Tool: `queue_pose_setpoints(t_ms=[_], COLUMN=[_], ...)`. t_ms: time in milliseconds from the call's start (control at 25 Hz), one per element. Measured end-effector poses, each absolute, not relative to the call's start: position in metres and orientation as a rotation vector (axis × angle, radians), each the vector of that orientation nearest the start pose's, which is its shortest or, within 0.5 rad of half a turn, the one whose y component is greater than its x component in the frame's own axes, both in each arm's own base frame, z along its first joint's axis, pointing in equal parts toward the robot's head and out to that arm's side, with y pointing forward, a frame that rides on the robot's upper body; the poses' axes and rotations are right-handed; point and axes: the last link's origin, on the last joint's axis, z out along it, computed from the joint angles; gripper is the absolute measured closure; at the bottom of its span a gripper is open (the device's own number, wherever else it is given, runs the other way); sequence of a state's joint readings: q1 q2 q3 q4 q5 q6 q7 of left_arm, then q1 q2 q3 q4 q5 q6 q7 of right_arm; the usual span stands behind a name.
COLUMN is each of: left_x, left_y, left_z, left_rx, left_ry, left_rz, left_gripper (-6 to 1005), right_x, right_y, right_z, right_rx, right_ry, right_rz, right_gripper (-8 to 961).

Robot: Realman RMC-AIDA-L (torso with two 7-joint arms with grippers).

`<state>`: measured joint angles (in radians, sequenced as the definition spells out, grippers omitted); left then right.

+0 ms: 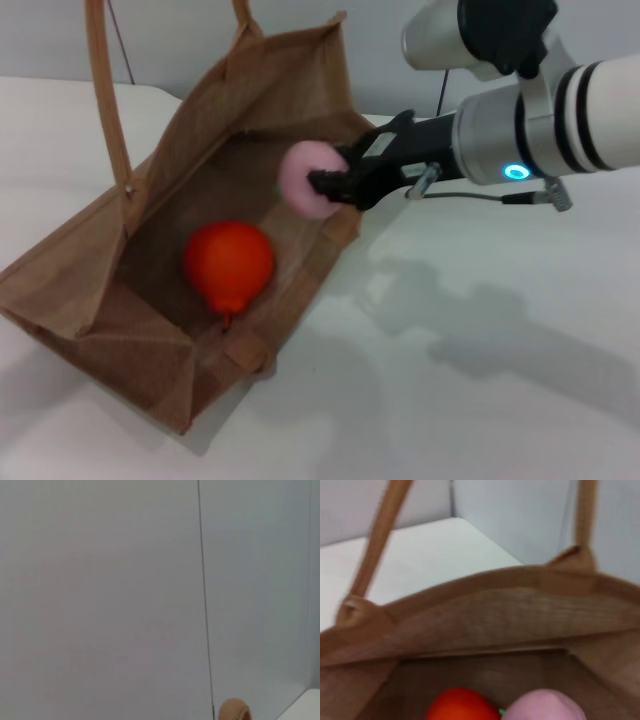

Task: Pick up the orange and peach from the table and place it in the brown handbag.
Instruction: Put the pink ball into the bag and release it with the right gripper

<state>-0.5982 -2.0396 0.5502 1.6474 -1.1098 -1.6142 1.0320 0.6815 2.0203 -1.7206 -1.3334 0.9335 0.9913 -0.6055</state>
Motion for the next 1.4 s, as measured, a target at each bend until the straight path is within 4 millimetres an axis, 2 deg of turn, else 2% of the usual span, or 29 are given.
queue_pose_setpoints(t_ms=[200,520,800,1120,1400], left_x=[-0.140,-0.132,-0.123,-0.105,-0.102], left_y=[0.360,0.356,0.356,0.350,0.348], left_z=[0.202,0.203,0.195,0.191,0.187], left_rx=[-2.282,-2.293,-2.335,-2.378,-2.398], left_ry=[-0.408,-0.369,-0.345,-0.276,-0.272], left_rz=[-0.589,-0.622,-0.617,-0.663,-0.671], left_gripper=[878,879,878,879,878], right_x=[0.074,0.064,0.057,0.062,0.061], right_y=[0.380,0.381,0.384,0.391,0.395], right_z=[-0.060,-0.059,-0.062,-0.064,-0.066], right_rx=[-2.770,-2.788,-2.794,-2.779,-2.768], right_ry=[0.473,0.420,0.393,0.428,0.424], right_rz=[0.177,0.249,0.251,0.236,0.231], right_gripper=[597,599,594,583,573])
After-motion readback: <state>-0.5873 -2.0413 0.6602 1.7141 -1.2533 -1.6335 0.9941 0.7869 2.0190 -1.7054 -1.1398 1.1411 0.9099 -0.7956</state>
